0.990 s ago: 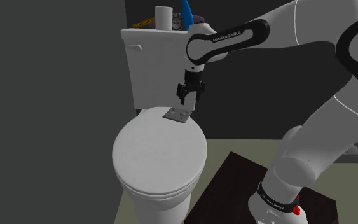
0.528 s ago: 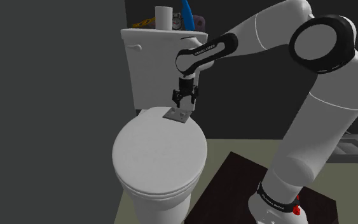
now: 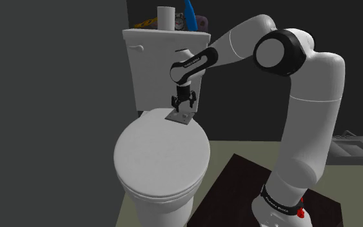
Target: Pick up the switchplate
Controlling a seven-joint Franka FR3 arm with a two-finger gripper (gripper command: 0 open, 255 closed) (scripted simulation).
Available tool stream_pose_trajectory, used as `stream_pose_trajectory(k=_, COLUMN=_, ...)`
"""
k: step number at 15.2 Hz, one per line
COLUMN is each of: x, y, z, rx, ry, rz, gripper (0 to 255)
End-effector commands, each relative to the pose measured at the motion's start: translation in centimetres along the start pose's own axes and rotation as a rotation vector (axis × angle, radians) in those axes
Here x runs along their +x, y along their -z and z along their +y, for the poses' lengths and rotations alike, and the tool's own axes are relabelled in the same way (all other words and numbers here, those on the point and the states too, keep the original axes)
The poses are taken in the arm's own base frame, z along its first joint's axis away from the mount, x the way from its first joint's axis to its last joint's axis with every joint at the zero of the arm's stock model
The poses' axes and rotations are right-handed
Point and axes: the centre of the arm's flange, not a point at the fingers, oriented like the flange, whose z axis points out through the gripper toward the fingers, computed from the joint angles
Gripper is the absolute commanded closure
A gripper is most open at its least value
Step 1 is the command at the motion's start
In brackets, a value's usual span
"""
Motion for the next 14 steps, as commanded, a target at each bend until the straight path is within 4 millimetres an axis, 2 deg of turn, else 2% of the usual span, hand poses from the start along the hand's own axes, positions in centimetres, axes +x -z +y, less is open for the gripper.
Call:
stream_pose_trajectory(k=1, x=0.5, y=-1.1, z=0.1, rx=-0.004, ry=-0.003, rz=0.0, gripper=0)
stream_pose_trajectory(k=6, x=0.5, y=-3.7, z=-0.2, rx=-0.004, ry=-0.003, rz=0.0, gripper=0)
stream_pose_trajectory(k=8, x=0.5, y=-4.0, z=-0.3, rx=-0.004, ry=-0.003, rz=0.0, gripper=0)
stream_pose_trajectory(k=9, x=0.5, y=-4.1, z=-0.2, rx=-0.004, ry=-0.003, rz=0.0, gripper=255)
stream_pose_trajectory(k=14, x=0.6, y=-4.0, z=-0.2, rx=-0.004, ry=-0.003, rz=0.0, gripper=255)
